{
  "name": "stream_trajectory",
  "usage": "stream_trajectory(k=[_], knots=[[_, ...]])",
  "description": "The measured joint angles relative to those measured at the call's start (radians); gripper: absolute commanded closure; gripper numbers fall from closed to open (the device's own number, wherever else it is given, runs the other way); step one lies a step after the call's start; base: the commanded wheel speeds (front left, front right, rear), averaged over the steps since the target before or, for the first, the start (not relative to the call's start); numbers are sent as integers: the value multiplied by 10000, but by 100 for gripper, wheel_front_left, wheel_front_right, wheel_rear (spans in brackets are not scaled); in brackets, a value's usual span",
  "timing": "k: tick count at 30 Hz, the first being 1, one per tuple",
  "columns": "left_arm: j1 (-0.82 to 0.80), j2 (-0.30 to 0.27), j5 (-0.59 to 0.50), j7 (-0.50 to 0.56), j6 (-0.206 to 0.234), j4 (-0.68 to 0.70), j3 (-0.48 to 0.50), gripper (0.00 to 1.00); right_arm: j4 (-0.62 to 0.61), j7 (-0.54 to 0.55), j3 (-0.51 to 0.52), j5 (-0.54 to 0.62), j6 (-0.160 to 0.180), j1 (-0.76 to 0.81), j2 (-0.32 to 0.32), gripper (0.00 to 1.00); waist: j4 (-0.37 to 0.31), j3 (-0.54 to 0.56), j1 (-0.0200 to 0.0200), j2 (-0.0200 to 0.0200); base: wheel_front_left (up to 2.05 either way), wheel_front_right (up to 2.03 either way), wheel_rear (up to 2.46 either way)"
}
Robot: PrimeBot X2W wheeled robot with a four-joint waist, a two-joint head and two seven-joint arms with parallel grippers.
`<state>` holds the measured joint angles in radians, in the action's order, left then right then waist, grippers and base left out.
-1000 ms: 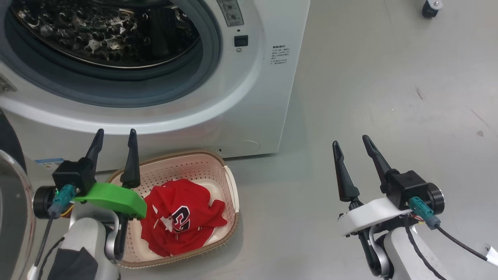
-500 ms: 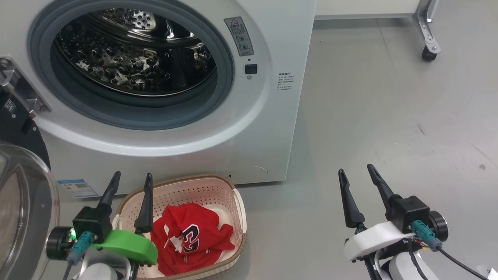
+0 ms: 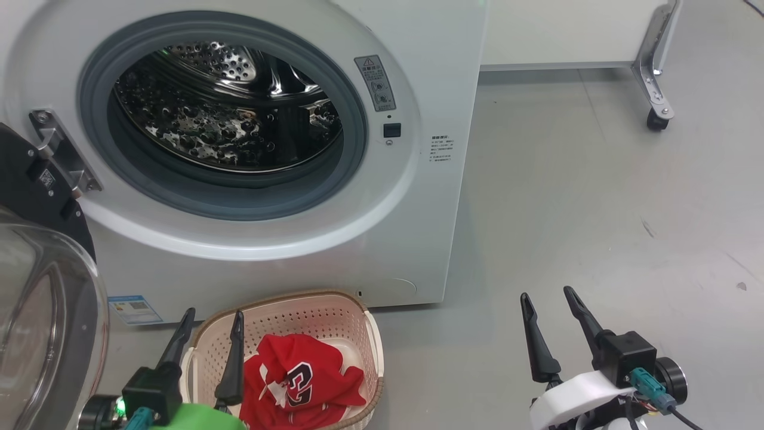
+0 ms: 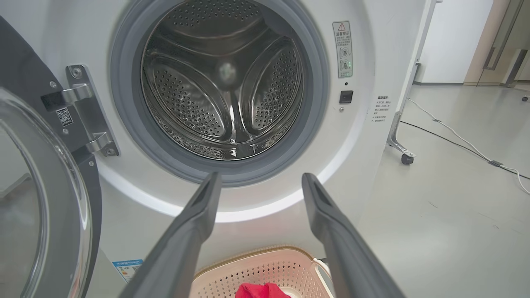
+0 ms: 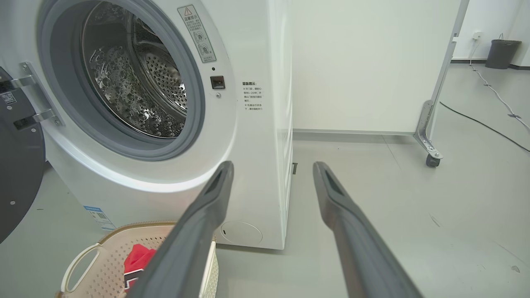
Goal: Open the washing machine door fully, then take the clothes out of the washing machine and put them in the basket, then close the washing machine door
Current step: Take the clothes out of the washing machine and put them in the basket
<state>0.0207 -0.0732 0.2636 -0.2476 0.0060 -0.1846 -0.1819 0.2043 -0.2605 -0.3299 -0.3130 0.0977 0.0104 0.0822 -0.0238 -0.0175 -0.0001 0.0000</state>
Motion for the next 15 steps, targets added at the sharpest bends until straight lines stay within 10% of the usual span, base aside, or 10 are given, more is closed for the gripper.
stream_trajectory(k=[15], knots=[[947, -29, -2, 313, 272, 1120, -25, 0, -146, 0, -10, 4, 0, 209, -29, 0, 37, 59, 0, 0, 0, 0, 0]])
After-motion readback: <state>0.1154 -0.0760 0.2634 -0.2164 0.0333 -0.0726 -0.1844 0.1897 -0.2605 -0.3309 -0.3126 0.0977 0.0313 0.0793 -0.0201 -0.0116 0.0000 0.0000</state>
